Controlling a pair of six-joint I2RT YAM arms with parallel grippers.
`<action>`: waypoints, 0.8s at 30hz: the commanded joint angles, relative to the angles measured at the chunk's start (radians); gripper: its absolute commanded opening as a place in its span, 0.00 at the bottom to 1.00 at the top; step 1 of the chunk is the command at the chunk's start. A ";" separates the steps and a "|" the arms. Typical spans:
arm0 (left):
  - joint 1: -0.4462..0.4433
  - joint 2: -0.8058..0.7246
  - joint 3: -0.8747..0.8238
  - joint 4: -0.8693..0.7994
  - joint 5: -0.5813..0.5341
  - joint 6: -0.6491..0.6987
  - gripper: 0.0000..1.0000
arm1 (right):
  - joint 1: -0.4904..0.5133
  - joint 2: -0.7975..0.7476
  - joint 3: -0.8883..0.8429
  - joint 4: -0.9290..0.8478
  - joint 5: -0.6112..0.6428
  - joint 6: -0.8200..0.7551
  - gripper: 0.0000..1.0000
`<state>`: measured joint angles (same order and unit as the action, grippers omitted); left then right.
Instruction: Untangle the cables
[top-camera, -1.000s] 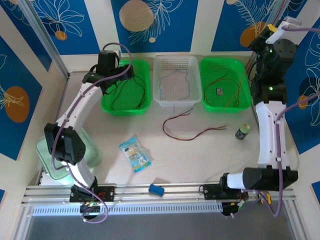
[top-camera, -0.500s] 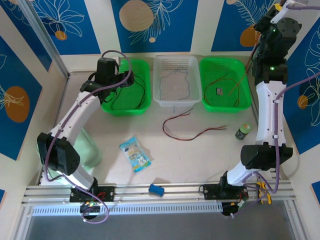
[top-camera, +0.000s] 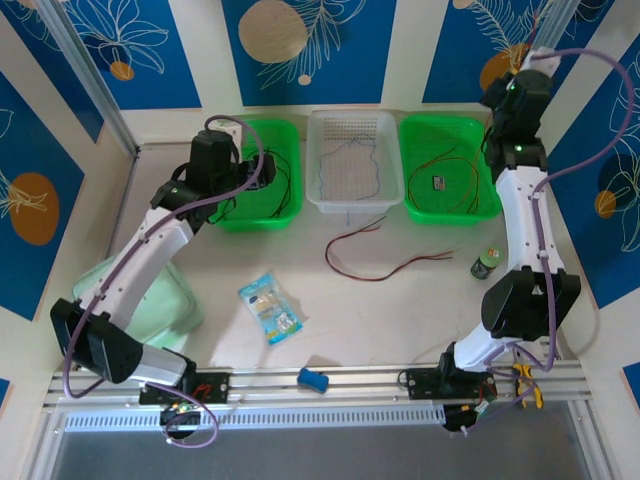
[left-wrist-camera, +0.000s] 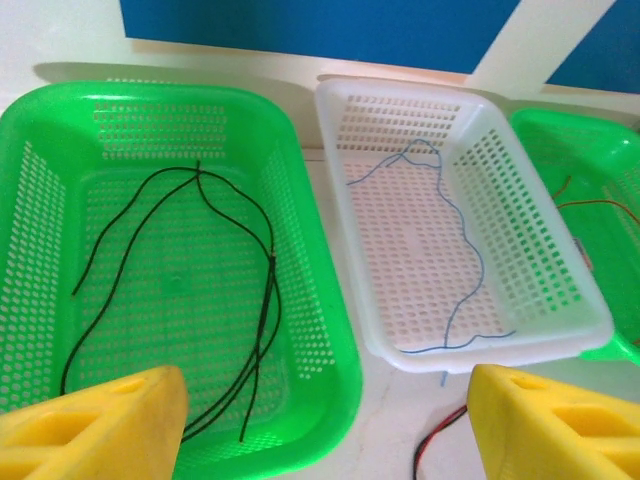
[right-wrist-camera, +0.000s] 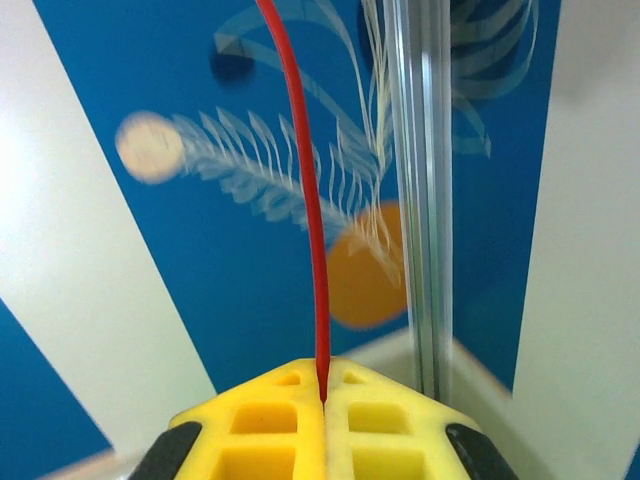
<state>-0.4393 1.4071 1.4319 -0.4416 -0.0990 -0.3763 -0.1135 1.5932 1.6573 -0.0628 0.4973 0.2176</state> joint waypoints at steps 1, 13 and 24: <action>-0.007 -0.017 -0.032 -0.018 -0.022 -0.018 0.74 | 0.025 -0.058 -0.085 0.050 0.011 0.045 0.00; -0.009 -0.033 -0.081 0.001 -0.012 -0.034 0.74 | 0.058 0.015 -0.206 -0.215 -0.001 0.195 0.00; -0.019 -0.058 -0.105 -0.011 -0.024 -0.039 0.74 | 0.044 0.323 -0.004 -0.513 0.017 0.306 0.00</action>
<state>-0.4477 1.3788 1.3396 -0.4431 -0.1066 -0.3954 -0.0639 1.8694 1.5906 -0.4599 0.4938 0.4747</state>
